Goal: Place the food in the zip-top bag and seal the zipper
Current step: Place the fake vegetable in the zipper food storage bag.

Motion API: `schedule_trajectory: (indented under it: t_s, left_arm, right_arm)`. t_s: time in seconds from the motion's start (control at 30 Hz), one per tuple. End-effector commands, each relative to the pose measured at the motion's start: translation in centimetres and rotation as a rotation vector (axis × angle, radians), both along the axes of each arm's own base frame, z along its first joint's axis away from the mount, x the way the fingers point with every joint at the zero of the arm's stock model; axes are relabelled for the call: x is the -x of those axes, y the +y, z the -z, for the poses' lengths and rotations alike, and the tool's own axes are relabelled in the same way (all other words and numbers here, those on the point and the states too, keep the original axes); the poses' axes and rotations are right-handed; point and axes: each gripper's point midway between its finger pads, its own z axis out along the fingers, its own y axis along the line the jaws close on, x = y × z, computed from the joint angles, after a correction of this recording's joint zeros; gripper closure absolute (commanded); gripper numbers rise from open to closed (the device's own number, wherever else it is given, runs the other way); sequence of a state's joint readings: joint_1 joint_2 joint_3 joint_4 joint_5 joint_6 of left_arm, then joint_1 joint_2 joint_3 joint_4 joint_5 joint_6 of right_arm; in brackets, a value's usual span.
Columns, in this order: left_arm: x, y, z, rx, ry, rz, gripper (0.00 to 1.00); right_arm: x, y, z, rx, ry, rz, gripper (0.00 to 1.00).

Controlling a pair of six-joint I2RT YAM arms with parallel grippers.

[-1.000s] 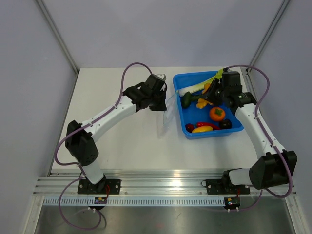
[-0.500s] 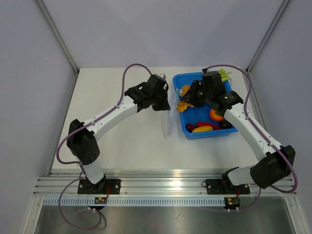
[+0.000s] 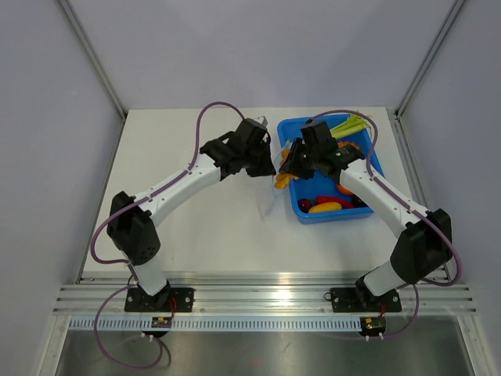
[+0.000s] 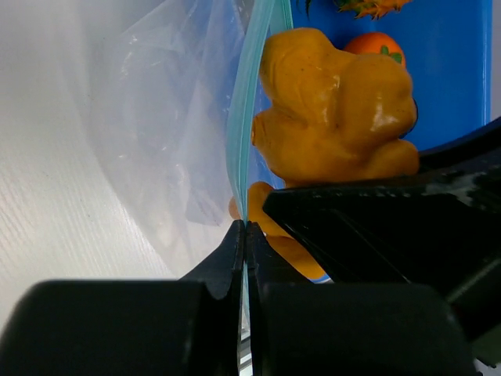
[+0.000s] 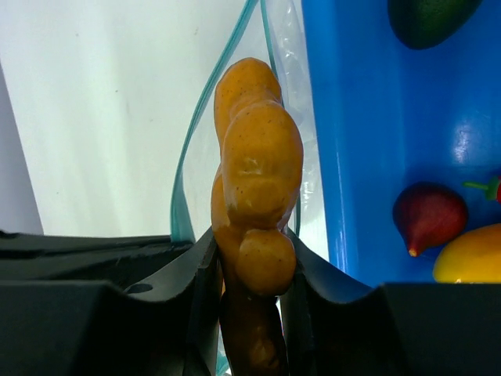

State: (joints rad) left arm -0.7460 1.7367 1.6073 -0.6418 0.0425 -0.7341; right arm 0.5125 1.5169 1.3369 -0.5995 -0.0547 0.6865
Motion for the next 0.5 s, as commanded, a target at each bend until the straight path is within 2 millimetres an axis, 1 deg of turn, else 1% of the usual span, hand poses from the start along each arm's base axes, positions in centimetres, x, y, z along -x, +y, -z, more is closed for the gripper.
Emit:
schedule_trajectory:
  t_s: [0.0,0.03,0.13,0.37,0.47]
  left_arm:
    - [-0.1,-0.8,-1.7,0.054,-0.039,0.020,1.00]
    - [0.0,-0.8,-1.8,0.056,-0.038,0.018,1.00]
    - [0.0,-1.0,-1.9,0.070,-0.034,0.021,1.00]
    - [0.0,-1.3,-2.6,0.094,-0.047,0.025,1.00]
    - [0.0,-1.3,-2.5,0.097,-0.049,0.021,1.00]
  right_arm:
    - [-1.0,0.1,-0.8,0.018,-0.048,0.019,1.00]
    - [-1.0,0.2,-0.5,0.026,-0.042,0.014,1.00]
    - [-1.1,0.2,-0.4,0.037,-0.035,0.006,0.96]
    - [-1.1,0.5,0.2,0.038,-0.016,-0.004,0.94]
    - [-0.9,0.5,0.5,0.052,-0.002,0.003,0.94]
